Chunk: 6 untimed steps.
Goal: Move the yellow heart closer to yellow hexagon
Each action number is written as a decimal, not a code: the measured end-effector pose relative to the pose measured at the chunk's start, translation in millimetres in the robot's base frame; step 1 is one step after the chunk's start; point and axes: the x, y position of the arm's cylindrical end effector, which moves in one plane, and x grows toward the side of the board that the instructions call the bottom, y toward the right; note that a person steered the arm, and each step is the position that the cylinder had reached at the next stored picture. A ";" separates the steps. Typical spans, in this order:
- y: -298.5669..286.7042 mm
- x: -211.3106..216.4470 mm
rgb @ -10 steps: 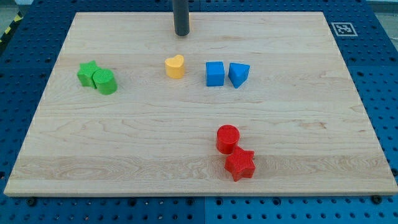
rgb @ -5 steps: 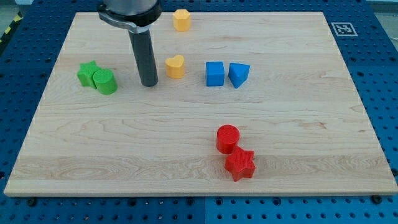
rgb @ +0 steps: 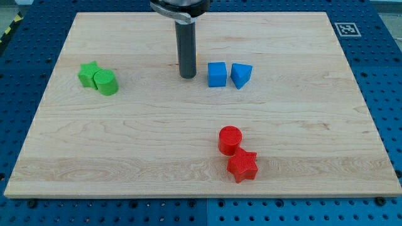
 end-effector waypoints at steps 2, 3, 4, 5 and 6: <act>-10.7 -11.9; -13.0 -31.0; -15.2 -54.5; -15.2 -79.7; -16.3 -72.2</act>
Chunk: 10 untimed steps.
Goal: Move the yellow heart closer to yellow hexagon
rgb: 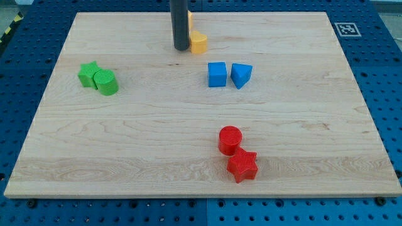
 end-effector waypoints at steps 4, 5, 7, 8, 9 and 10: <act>34.9 10.8; 34.9 -9.2; 34.9 -32.1; 34.9 -33.8; 34.9 -40.1; 34.9 -42.4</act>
